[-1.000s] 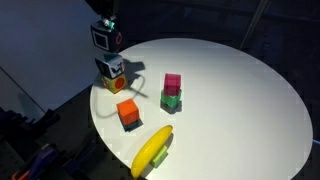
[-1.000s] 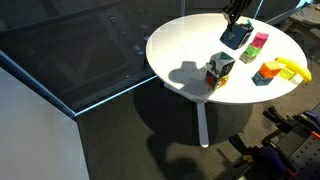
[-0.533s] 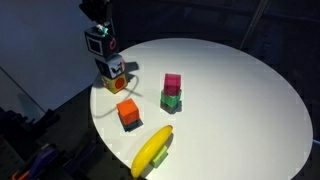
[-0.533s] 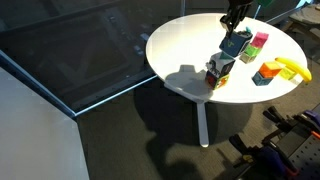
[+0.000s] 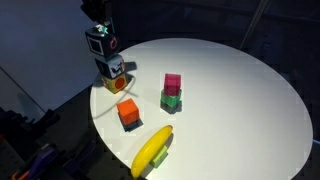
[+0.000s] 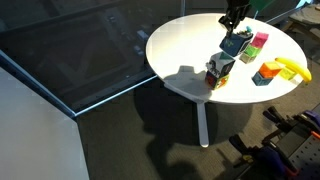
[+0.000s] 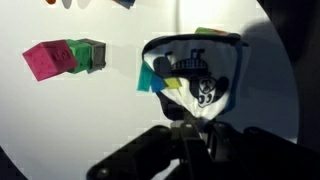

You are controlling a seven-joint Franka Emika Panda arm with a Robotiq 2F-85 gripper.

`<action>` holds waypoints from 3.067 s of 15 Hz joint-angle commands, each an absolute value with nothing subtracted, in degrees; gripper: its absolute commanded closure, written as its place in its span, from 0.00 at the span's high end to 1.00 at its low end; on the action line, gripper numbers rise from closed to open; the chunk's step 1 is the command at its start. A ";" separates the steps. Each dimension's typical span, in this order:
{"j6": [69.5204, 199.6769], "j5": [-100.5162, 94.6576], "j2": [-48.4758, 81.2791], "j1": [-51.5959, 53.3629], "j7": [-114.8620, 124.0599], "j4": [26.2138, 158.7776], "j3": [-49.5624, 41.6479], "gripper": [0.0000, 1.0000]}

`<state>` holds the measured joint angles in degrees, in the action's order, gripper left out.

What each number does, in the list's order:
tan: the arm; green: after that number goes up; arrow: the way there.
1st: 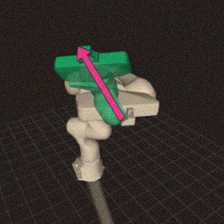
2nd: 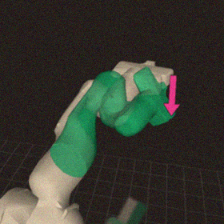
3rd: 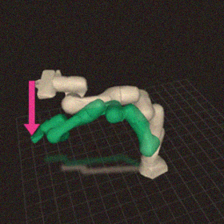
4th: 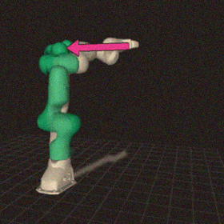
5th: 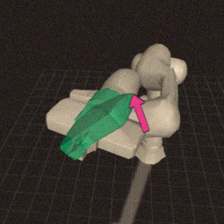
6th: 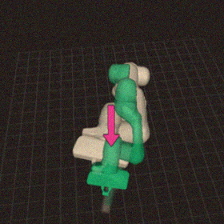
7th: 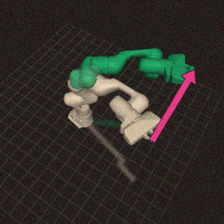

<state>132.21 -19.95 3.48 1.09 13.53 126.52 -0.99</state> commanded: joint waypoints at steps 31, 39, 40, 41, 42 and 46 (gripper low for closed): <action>131.62 -21.55 9.79 3.06 22.56 121.55 -1.44 0.04; 131.62 -20.99 9.59 2.90 21.92 121.92 -1.45 0.63; 131.60 -20.96 9.59 2.88 21.87 121.92 -1.46 0.72; 131.56 -20.81 9.57 2.83 21.72 121.93 -1.45 0.81; 131.55 -20.74 9.54 2.81 21.65 121.95 -1.46 0.87; 131.41 -20.58 9.26 2.73 21.52 122.03 -1.53 1.00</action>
<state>132.21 -20.54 9.40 2.32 21.13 122.72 -1.04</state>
